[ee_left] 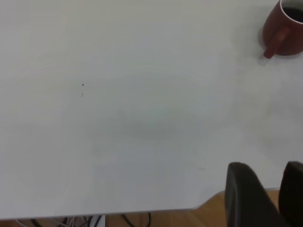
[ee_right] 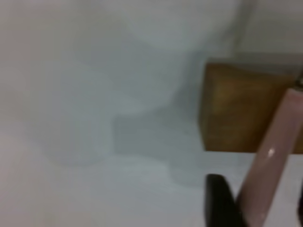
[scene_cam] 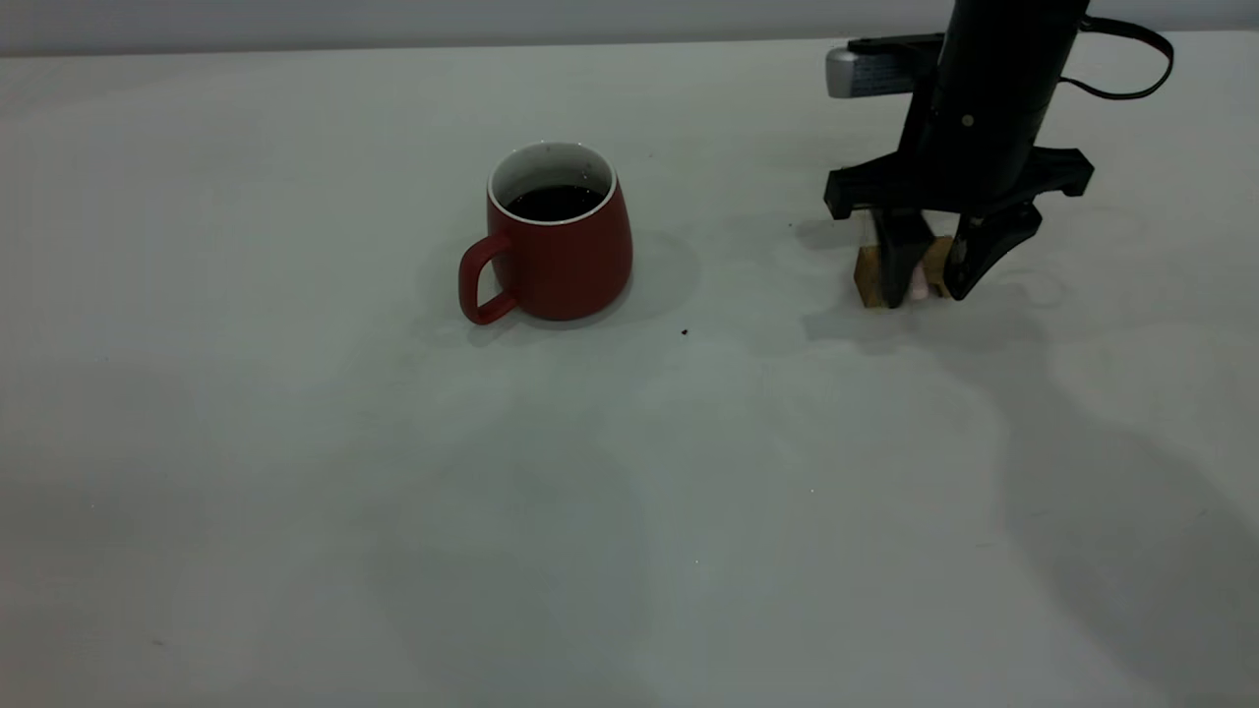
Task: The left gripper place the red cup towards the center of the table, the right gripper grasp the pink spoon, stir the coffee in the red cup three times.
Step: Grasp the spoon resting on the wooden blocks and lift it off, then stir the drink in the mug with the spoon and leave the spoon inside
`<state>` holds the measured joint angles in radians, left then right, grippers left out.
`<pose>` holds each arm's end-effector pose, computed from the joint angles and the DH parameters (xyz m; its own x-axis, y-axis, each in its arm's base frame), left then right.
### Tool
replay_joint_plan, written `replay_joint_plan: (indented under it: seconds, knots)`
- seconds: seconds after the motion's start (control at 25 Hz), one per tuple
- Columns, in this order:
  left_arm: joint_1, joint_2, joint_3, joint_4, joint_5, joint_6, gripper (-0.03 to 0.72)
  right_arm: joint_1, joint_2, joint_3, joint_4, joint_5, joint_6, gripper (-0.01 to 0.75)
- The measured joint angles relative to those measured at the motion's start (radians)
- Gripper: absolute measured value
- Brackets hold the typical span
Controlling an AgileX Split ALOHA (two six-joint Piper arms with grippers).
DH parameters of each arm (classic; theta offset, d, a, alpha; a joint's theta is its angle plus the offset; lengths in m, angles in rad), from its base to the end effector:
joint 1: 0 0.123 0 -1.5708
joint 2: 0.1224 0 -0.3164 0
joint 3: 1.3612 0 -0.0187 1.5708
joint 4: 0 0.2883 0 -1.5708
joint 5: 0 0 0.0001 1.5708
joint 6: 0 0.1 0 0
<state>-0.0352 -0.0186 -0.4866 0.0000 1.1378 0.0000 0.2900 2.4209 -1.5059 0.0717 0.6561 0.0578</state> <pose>-0.0005 0.0000 0.2803 -0.5184 0.0183 -0.8549 0.0352 0.9994 0.0000 0.4577 0.1411 0.0020 -0.9814 -0.1736 -0.0825 -0.1783 0.9825 0.0533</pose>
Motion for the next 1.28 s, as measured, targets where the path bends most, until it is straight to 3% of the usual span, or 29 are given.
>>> replay_joint_plan:
  seconds: [0.16, 0.44, 0.64, 0.84, 1.08, 1.28]
  knots:
    - [0.000, 0.000, 0.000, 0.000, 0.000, 0.000, 0.247, 0.000, -0.019, 0.000, -0.087, 0.023, 0.068, 0.137]
    - [0.000, 0.000, 0.000, 0.000, 0.000, 0.000, 0.247, 0.000, -0.231, -0.070, -0.034, 0.189, 0.082, 0.135]
    - [0.000, 0.000, 0.000, 0.000, 0.000, 0.000, 0.247, 0.003, -0.319, -0.134, 0.336, 0.279, 0.112, 0.135]
    - [0.000, 0.000, 0.000, 0.000, 0.000, 0.000, 0.247, 0.022, -0.318, -0.135, 0.768, 0.281, 0.295, 0.135]
    - [0.000, 0.000, 0.000, 0.000, 0.000, 0.000, 0.247, 0.073, -0.277, -0.135, 1.176, 0.213, 0.722, 0.135]
    - [0.000, 0.000, 0.000, 0.000, 0.000, 0.000, 0.247, 0.128, -0.206, -0.135, 1.383, 0.128, 0.797, 0.135]
